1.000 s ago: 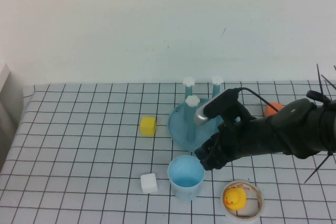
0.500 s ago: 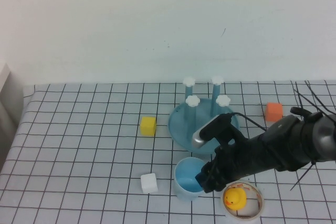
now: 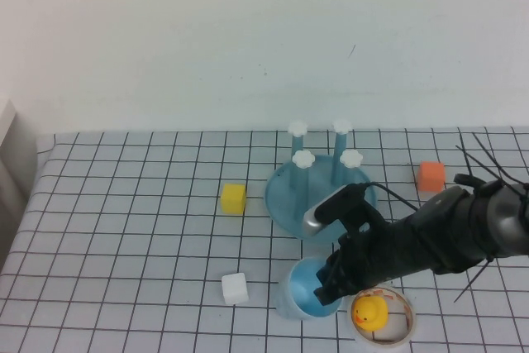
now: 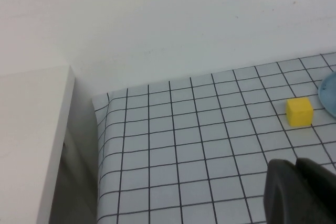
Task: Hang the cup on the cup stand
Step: Pick up the cup from the table, then adjust the cup with two arms
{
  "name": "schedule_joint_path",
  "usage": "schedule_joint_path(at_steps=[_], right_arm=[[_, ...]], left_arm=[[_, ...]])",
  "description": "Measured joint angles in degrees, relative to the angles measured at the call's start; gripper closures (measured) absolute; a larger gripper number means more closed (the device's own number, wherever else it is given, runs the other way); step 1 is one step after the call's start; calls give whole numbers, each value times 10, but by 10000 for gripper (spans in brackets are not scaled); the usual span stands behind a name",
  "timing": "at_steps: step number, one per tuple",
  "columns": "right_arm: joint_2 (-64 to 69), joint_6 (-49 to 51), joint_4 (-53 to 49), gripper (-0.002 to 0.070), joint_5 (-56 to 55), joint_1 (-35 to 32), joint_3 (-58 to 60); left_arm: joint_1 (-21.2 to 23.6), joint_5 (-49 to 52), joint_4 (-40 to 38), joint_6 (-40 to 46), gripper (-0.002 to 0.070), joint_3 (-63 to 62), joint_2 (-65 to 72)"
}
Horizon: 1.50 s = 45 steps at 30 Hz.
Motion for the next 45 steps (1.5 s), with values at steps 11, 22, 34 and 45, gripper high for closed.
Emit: schedule_joint_path(at_steps=[11,22,34,45], right_arm=[[-184,-197,143,659,6,0,0],[-320,-429,247,659,204,0,0],[-336,-438,246,659,329,0,1],[-336,-489,246,659,328,14,1]], left_arm=[[0,-89,-92,0,676,0,0],[0,-209,60,9,676,0,0],[0,-259,117,-476,676,0,0],[-17,-256,142,-927,586,0,0]])
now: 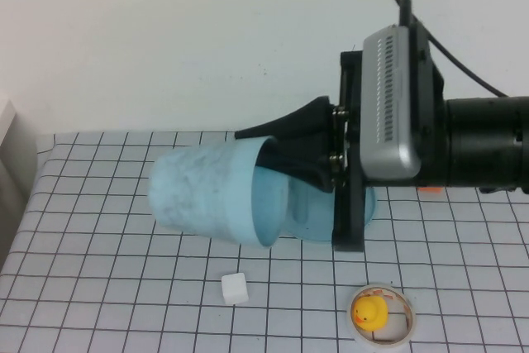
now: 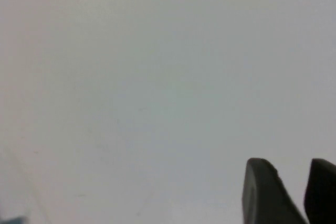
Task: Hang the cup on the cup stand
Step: Adjust the cup with two arms
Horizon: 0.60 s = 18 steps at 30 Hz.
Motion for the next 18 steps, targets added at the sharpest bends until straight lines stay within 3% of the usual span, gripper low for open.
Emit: schedule_joint_path(at_steps=[2,5,8,14,18], right_arm=[[0,-14,0,659,0,8,0],[0,-29,0,659,0,18,0],[0,-36,0,659,0,26,0],[0,-45,-3,659,0,28,-4],[0,-46,-4,659,-25,47,-34]], left_arm=[[-16,-23,15,-71,468,0,0],[-47,-44,62,-196,219,0,0],[-81,-50,151,-330,53,0,1],[-136,-103,344,-557,-12,0,39],[-147,-142,414,-605,-16,0,81]])
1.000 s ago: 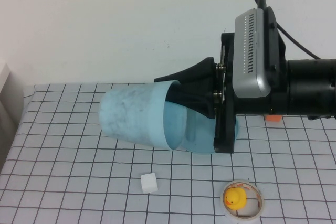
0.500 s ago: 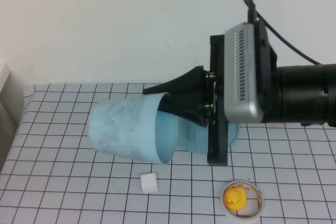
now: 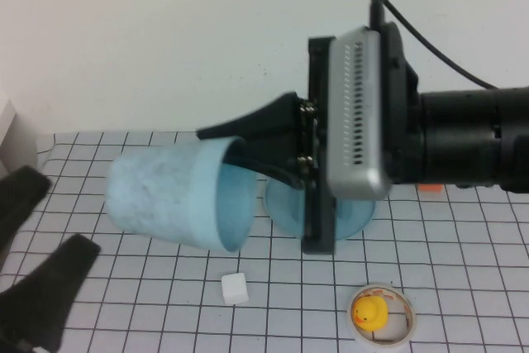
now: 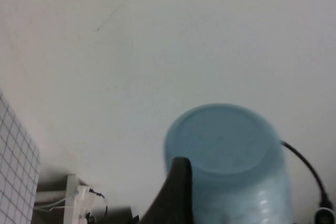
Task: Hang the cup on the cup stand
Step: Adjust the cup with two arms
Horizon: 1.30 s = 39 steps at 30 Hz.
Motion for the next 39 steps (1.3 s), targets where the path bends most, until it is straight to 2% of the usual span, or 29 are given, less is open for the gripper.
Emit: schedule_joint_path(at_steps=[8,12,21,24,28,36,39], right_arm=[[0,-14,0,659,-121,71,-40],[2,-17,1,659,-169,94,-41],[22,-19,11,659,-175,124,-44],[23,-19,12,659,-175,124,-45],[23,-19,13,659,-176,124,-45],[29,-10,13,656,-177,124,-45],[29,16,12,630,-179,124,-45]], left_arm=[[-1,-29,-19,-11,-17,0,76],[-2,-44,-66,-5,-17,0,95],[-2,-64,-174,107,-17,1,113],[-2,-61,-181,134,-2,1,114],[-2,-51,-188,162,83,1,114],[-2,-42,-194,202,83,1,114],[-2,-42,-196,227,83,1,114]])
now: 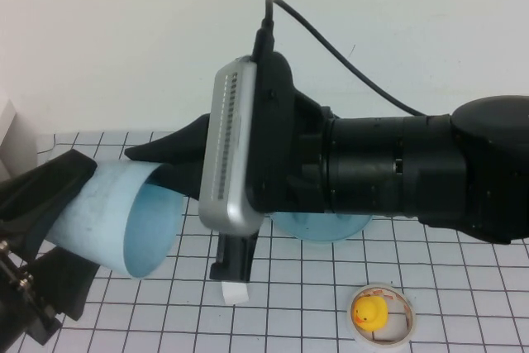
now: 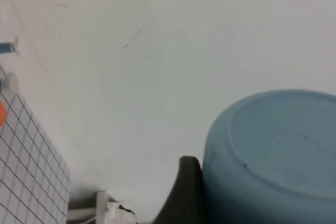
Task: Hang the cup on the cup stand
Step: Adjust the cup with two arms, then place the cup on the cup holder
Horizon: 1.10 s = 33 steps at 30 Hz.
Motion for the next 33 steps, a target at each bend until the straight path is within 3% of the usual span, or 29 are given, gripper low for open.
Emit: schedule_joint_path(at_steps=[4,9,16,20,25,31,33], right_arm=[[0,94,-41,508,0,0,0],[-14,251,-195,334,8,0,0],[-49,394,-354,298,44,0,0],[-67,506,-504,298,90,0,0],[-77,706,-747,345,200,-1,0],[-78,830,-906,601,374,-13,0],[-79,841,-919,644,406,-20,1]], left_arm=[[0,-4,1,46,83,0,0],[0,-18,5,181,83,-18,0],[0,-34,20,358,83,-66,0],[0,-34,34,491,83,-86,4],[0,-36,35,643,83,-126,48],[0,-90,36,789,83,-173,159],[0,-130,38,833,83,-190,207]])
